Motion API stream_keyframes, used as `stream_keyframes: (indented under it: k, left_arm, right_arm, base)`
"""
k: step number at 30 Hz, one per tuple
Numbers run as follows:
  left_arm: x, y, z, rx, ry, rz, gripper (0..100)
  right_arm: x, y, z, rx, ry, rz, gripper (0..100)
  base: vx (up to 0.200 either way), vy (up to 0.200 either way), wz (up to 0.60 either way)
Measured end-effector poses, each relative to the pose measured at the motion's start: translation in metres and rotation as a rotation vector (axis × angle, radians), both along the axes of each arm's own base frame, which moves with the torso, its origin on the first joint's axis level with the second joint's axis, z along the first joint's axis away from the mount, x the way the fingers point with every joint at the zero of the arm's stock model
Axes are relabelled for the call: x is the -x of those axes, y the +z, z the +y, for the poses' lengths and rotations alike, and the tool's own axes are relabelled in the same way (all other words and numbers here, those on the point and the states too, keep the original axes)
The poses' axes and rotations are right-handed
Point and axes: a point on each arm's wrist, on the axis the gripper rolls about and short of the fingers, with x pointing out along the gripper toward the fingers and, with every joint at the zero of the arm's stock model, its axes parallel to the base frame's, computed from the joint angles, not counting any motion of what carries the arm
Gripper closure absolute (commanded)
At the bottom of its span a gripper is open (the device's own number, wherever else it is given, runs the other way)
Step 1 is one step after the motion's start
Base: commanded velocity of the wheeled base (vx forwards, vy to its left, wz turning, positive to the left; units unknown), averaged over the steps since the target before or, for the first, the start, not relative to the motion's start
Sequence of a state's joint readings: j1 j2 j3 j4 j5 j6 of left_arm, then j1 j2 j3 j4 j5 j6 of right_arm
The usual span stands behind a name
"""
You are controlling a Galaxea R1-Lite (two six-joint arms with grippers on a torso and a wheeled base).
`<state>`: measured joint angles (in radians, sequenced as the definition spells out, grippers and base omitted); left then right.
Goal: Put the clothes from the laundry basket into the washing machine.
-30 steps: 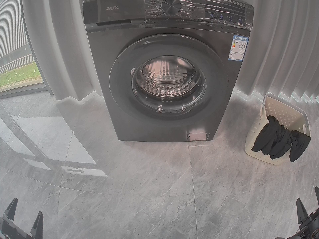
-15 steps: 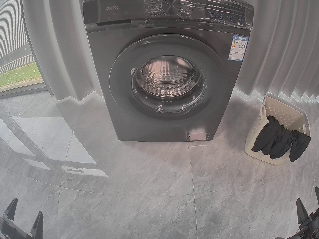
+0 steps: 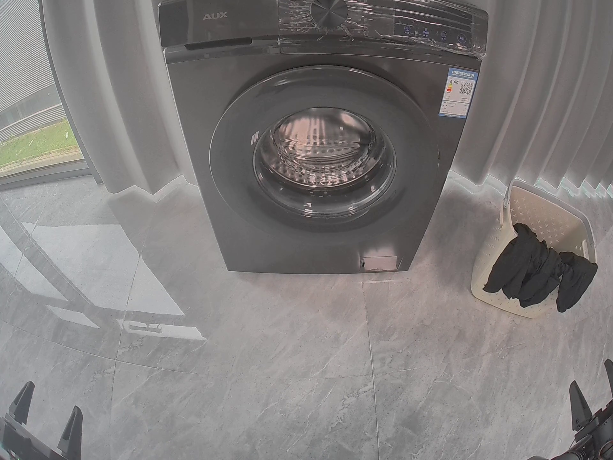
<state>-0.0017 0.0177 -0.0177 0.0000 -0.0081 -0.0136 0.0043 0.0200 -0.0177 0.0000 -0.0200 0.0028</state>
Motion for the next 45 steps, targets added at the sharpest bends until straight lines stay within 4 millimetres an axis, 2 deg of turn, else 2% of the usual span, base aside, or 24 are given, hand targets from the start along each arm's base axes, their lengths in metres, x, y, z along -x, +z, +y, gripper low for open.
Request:
stream_keyframes:
  k: [25,31,45]
  left_arm:
    - [0.0000,0.0000,0.0000,-0.008,-0.001,0.000,0]
    - [0.0000,0.0000,0.0000,-0.006,-0.001,0.000,0]
    - [0.0000,0.0000,0.0000,-0.008,-0.001,0.000,0]
  right_arm:
    - [0.0000,0.0000,0.0001,0.001,0.002,0.000,0]
    - [0.0000,0.0000,0.0001,0.003,0.004,0.000,0]
    - [0.0000,0.0000,0.0001,0.003,0.004,0.000,0]
  base:
    - [0.016,0.000,0.00]
    - [0.000,0.000,-0.60]
    - [0.000,0.000,-0.09]
